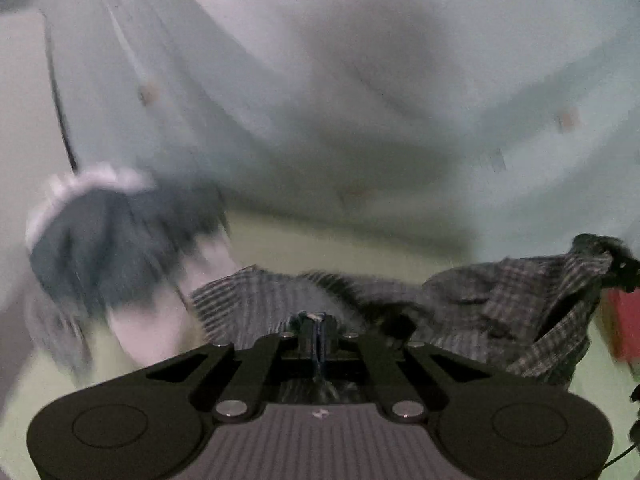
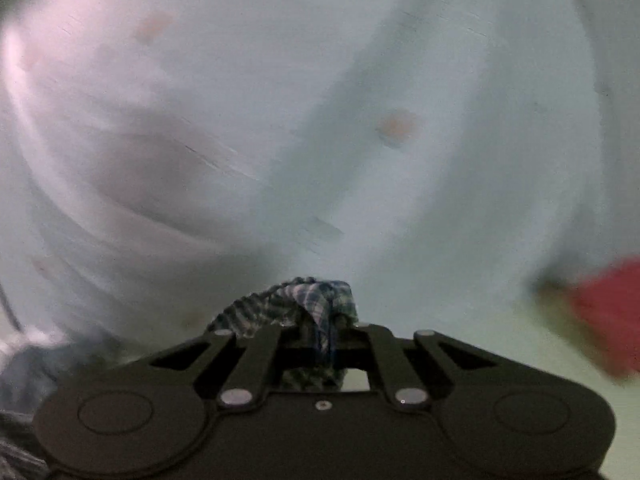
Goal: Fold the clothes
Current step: 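Grasp the checked shirt with both grippers and lift it from the pile, then lay the checked shirt onto the open table and release both grippers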
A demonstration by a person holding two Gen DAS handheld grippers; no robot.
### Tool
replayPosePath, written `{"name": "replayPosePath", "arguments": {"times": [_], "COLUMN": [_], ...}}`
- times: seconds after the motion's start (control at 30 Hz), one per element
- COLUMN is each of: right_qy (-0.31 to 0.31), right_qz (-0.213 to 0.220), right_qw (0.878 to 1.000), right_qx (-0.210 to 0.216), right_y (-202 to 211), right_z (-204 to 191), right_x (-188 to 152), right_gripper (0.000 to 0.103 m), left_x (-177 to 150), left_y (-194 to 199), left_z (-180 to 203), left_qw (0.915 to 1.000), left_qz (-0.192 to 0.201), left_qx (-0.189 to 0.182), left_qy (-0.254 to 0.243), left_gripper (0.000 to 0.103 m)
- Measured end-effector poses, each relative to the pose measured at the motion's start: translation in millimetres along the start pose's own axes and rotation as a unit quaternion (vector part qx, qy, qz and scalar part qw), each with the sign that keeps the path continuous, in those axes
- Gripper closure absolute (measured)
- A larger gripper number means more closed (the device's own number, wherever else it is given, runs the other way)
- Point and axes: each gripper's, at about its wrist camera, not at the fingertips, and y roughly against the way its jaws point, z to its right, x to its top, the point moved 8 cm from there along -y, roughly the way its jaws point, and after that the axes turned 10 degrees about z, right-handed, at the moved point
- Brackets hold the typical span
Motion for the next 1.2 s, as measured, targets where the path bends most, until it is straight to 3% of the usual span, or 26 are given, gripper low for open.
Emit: {"name": "replayPosePath", "arguments": {"times": [0.13,0.27,0.37,0.47,0.6,0.7,0.77,0.83,0.87,0.9,1.0,1.2], "right_qy": [0.007,-0.015,-0.026,-0.028,-0.025,-0.016,-0.005,0.008,0.016,0.023,0.046,0.068], "right_qz": [-0.094,-0.149,-0.164,-0.163,-0.165,-0.159,-0.153,-0.148,-0.144,-0.138,-0.112,-0.110], "right_qw": [0.993,0.984,0.981,0.982,0.984,0.986,0.987,0.988,0.989,0.990,0.992,0.991], "right_qx": [-0.068,-0.095,-0.096,-0.088,-0.068,-0.049,-0.037,-0.032,-0.033,-0.034,-0.018,0.028], "right_y": [32,64,75,81,84,87,85,85,83,81,73,48], "right_z": [100,170,187,199,194,179,171,159,153,147,124,65], "right_x": [-56,-90,-98,-101,-101,-95,-91,-85,-82,-78,-67,-67], "right_gripper": [0.097,0.092,0.088,0.078,0.067,0.057,0.051,0.036,0.021,0.010,0.001,0.000], "left_x": [-60,-119,-123,-128,-131,-134,-135,-135,-135,-134,-134,-137], "left_y": [17,36,44,57,69,71,70,67,67,66,58,30], "left_z": [56,110,112,119,121,119,119,120,120,120,117,102], "left_qw": [0.9970,0.9881,0.9876,0.9881,0.9886,0.9887,0.9886,0.9885,0.9887,0.9888,0.9876,0.9803], "left_qz": [-0.074,-0.147,-0.152,-0.146,-0.142,-0.149,-0.149,-0.148,-0.145,-0.143,-0.150,-0.185], "left_qx": [-0.016,-0.032,-0.018,0.000,0.017,0.015,0.013,0.011,0.012,0.012,0.010,-0.005], "left_qy": [-0.016,-0.032,-0.037,-0.048,-0.045,-0.010,0.014,0.031,0.035,0.039,0.046,0.069], "left_gripper": [0.102,0.101,0.098,0.096,0.090,0.082,0.061,0.041,0.036,0.035,0.030,0.026]}}
